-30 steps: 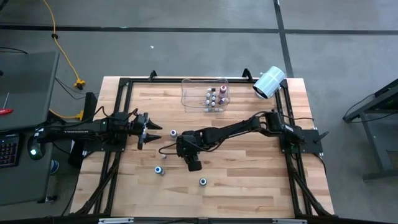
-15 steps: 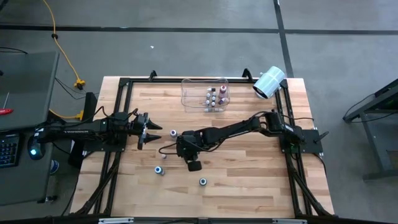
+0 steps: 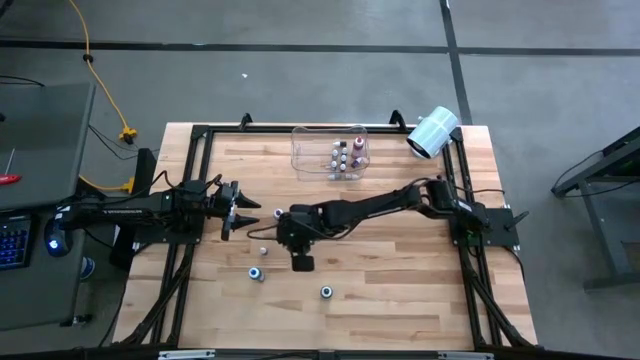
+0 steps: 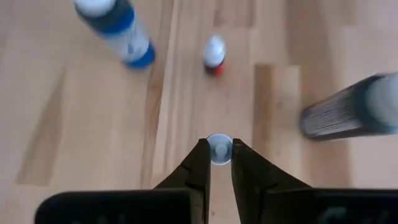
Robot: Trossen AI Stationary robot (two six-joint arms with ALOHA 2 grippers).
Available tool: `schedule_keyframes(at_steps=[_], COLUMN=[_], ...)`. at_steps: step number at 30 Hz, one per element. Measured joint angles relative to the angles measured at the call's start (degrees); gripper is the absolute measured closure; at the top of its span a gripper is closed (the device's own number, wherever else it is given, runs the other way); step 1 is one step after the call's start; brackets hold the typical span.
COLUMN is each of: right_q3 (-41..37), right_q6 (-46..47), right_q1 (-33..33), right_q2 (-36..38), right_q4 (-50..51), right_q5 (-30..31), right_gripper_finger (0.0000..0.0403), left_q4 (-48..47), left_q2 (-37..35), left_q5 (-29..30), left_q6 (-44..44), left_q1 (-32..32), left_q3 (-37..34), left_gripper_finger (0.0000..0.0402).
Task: Pick & Place food coloring
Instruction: Put the small black food coloring into the transparent container
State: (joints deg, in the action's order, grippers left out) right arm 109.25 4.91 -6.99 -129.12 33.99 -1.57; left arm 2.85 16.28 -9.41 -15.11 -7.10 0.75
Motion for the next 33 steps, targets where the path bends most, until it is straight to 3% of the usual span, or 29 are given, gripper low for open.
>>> schedule_keyframes(at_steps=[12, 20, 33], right_q3=[25.94, 21.05, 21.05], right_q6=[5.36, 9.85, -5.51], right_q1=[4.09, 11.08, 20.30], right_q2=[0.36, 5.29, 7.75], right_q4=[21.91, 26.30, 29.95], right_q5=[7.53, 8.07, 5.58], right_gripper_finger=[0.0369, 0.0370, 0.0370], left_q4=[0.01, -0.04, 0.01], left_q2=[-0.01, 0.00, 0.02], left_q5=[0.00, -0.02, -0.02], left_q6=[0.00, 0.00, 0.00], left_q1=[-0.02, -0.01, 0.01], left_q3=[0.00, 0.00, 0.00], left_gripper_finger=[0.0167, 0.0167, 0.0167])
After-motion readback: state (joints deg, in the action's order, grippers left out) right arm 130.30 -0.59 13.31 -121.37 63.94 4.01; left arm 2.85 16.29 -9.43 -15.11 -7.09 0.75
